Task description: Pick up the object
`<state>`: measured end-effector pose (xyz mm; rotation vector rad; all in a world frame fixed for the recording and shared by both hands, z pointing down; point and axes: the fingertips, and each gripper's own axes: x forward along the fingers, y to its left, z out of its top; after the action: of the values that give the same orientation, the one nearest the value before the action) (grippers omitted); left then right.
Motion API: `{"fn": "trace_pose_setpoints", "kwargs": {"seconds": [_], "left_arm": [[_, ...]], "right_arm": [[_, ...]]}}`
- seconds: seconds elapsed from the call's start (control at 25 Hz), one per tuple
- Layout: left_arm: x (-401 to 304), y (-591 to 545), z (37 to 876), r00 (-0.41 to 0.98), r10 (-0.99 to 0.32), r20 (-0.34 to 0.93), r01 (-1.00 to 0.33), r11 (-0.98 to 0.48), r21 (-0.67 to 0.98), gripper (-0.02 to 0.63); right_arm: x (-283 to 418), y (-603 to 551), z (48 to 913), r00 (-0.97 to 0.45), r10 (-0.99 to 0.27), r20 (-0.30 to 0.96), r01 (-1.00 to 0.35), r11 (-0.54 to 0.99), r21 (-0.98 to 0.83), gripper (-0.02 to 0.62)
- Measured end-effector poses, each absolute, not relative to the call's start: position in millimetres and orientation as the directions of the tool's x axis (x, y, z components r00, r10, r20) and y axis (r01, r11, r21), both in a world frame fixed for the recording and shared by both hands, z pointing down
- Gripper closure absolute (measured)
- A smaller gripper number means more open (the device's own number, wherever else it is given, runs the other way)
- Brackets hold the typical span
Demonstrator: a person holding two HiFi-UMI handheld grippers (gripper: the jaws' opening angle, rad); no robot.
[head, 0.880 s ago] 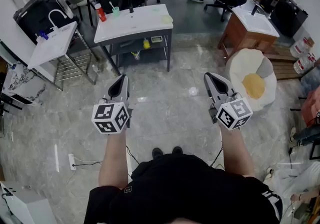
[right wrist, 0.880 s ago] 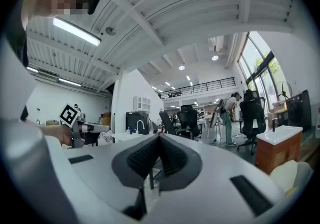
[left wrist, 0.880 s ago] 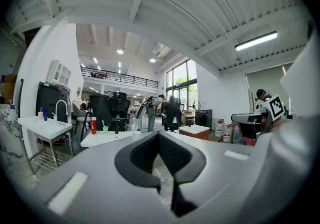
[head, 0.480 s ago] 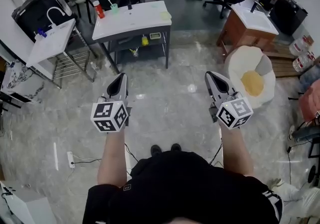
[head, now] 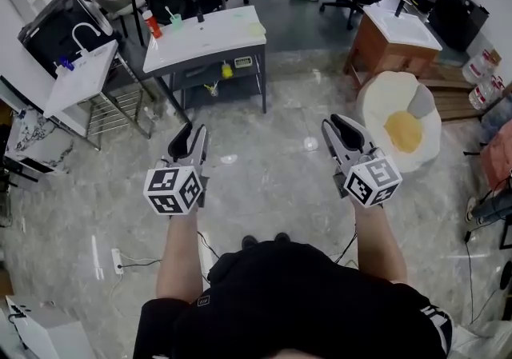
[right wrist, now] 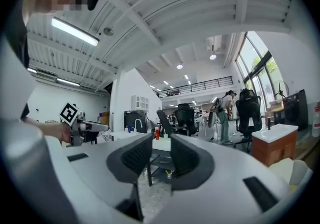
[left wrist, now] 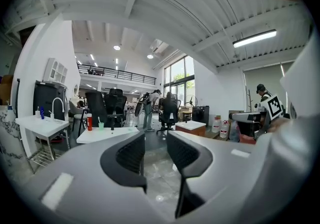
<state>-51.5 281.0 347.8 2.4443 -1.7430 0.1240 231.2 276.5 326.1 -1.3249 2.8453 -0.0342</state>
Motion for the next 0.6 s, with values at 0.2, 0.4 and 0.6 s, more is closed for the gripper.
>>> {"fn": "trace_pose_setpoints", "kwargs": {"seconds": [0.2,0.4,0.6], "left_arm": [[-41,281,354,0.303,-0.937,0.172,-0.953,-0.296,0.068,0.412],[-29,284,357,0.307,-0.933,0.191,-0.952,-0.299,0.068,0.343],[-17,283,366,0.314,-0.928,0.201,-0.949,-0.308,0.064,0.324]], "right_arm": [[242,277,333,-0.65,-0.76,0.008,-0.759,0.65,-0.037,0.416],[249,283,336,-0.661,-0.75,0.021,-0.75,0.66,-0.038,0.365],[259,281,348,-0.66,-0.751,0.032,-0.751,0.658,-0.056,0.341]]}}
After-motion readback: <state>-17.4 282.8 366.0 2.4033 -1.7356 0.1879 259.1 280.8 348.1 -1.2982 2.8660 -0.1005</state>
